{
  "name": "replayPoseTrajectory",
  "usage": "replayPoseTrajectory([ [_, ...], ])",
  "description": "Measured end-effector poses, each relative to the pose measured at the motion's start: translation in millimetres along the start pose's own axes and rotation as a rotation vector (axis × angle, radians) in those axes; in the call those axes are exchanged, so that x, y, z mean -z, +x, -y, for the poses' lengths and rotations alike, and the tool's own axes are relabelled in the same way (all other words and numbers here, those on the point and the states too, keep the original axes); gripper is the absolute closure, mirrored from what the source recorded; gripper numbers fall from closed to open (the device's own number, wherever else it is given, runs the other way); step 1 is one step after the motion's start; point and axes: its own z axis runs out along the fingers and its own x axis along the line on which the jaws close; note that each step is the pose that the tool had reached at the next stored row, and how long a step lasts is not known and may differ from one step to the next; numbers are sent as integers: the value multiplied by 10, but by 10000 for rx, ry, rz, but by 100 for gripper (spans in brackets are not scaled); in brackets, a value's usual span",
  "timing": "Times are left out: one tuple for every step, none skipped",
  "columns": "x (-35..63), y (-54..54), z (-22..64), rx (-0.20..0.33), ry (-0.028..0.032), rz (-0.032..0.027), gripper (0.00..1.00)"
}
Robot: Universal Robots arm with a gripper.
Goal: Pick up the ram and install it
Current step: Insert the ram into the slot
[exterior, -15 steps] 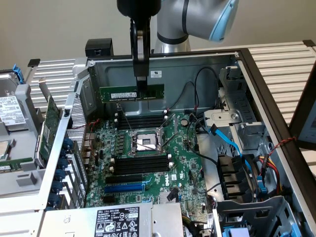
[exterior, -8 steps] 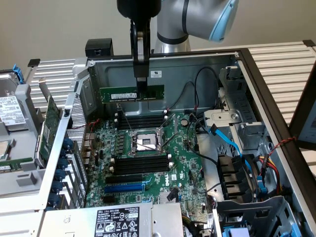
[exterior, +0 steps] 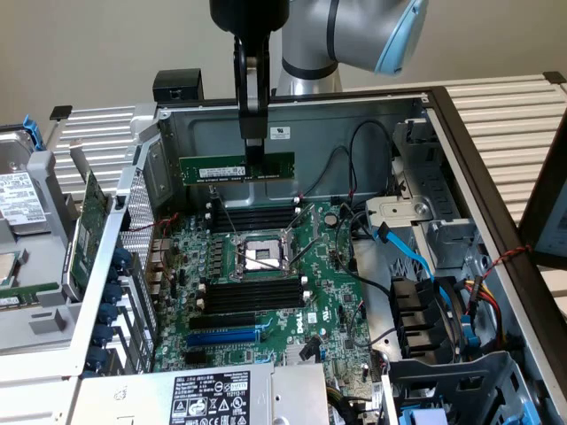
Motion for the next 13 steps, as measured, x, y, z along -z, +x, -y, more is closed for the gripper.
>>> replayPoseTrajectory([
  [0, 0, 0, 0, 0, 0, 88],
  [0, 0, 0, 0, 0, 0, 88],
  [0, 0, 0, 0, 0, 0, 88],
  [0, 0, 0, 0, 0, 0, 88],
  [-2, 0, 0, 0, 0, 0, 88],
  [-6, 0, 0, 0, 0, 0, 88],
  [-14, 1, 0, 0, 1, 2, 88],
  [-25, 1, 1, 0, 1, 2, 88],
  [-38, 1, 2, 1, 0, 0, 88],
  [-56, 0, 2, 0, 1, 1, 88],
  [-74, 1, 4, 0, -1, 0, 88],
  [-92, 1, 7, 1, -4, 1, 88],
  [-110, 1, 8, 2, -4, 0, 88],
])
